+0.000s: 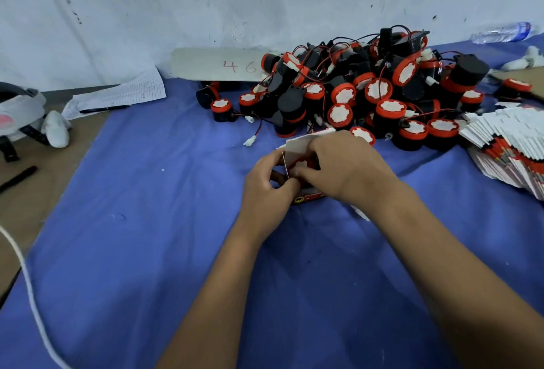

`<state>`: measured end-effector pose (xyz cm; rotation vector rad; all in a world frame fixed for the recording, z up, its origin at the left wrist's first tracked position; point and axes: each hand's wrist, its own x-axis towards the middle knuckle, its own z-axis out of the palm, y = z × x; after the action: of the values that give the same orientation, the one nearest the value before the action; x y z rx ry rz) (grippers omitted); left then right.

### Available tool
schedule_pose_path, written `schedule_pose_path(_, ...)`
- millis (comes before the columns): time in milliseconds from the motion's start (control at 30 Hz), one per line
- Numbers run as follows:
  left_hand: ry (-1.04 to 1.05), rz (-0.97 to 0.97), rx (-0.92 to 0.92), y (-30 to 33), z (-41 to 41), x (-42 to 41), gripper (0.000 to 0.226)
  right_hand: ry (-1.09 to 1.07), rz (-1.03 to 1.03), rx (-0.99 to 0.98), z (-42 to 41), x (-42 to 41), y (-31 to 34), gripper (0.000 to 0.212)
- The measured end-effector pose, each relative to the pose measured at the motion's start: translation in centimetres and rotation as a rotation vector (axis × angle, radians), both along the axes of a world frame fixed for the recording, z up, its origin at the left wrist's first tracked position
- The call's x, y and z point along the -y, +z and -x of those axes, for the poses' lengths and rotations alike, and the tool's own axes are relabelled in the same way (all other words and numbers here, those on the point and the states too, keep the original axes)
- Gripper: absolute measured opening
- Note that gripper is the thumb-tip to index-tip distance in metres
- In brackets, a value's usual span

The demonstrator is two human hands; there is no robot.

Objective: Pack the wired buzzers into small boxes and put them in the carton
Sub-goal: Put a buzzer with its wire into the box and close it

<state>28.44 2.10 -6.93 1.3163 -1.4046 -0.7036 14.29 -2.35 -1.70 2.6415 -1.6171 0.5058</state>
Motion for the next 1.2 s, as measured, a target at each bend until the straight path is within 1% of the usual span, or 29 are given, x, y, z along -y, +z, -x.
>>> schedule_pose_path(100, -0.009, -0.004, 0.028, 0.1, 0.1, -0.1, 0.049, -0.060, -0.136, 0.045, -0.5, 0.8, 0.6, 0.034)
schedule_pose_path(200, -0.005, -0.018, 0.028, 0.2, 0.1, -0.2, 0.049, -0.082, -0.276, 0.076, 0.0, 1.8, 1.3, 0.021)
schedule_pose_path(267, -0.006, -0.031, 0.015, 0.2, 0.1, -0.1, 0.045, -0.072, -0.329, 0.113, 0.5, 2.1, 1.7, 0.013)
schedule_pose_path(367, 0.017, -0.034, 0.009, -0.3, 0.0, 0.3, 0.033, -0.023, -0.280, 0.101, 0.4, 1.8, 1.6, 0.023)
schedule_pose_path(467, 0.069, -0.005, 0.041, -0.8, 0.4, 0.7, 0.020, 0.008, -0.191, 0.079, -0.1, 1.6, 0.9, 0.026)
schedule_pose_path(500, 0.091, 0.004, 0.056, -1.0, 0.7, 0.8, 0.018, 0.025, -0.156, 0.070, -0.2, 1.5, 0.8, 0.027)
schedule_pose_path(600, 0.187, 0.011, 0.099, -1.5, 1.6, 1.1, 0.024, 0.143, -0.086, 0.045, 0.0, 1.3, 0.8, 0.024)
schedule_pose_path(700, 0.231, 0.012, 0.123, -1.9, 1.9, 1.3, 0.023, 0.191, -0.065, 0.117, 1.3, 0.8, 0.8, 0.025)
schedule_pose_path(867, 0.234, 0.046, 0.140, -1.6, 1.7, 1.3, 0.021, 0.069, -0.030, 0.222, 4.1, 0.1, 0.8, 0.022)
schedule_pose_path(1000, 0.247, 0.043, 0.136, -1.6, 1.6, 1.3, 0.021, -0.054, -0.005, 0.142, 6.0, -0.7, 1.9, 0.019)
schedule_pose_path(1067, 0.253, 0.041, 0.146, -1.6, 1.5, 1.3, 0.021, -0.111, -0.071, 0.121, 6.7, -1.2, 2.8, 0.016)
schedule_pose_path(1133, 0.255, 0.030, 0.152, -1.6, 1.6, 1.3, 0.022, -0.161, -0.122, 0.056, 7.3, -1.6, 3.7, 0.005)
schedule_pose_path(1167, 0.255, 0.023, 0.151, -1.6, 1.6, 1.3, 0.023, -0.165, -0.136, 0.043, 7.6, -1.6, 4.0, 0.004)
schedule_pose_path(1200, 0.256, 0.018, 0.153, -1.5, 1.6, 1.3, 0.024, -0.150, -0.142, 0.058, 7.7, -1.6, 4.3, 0.011)
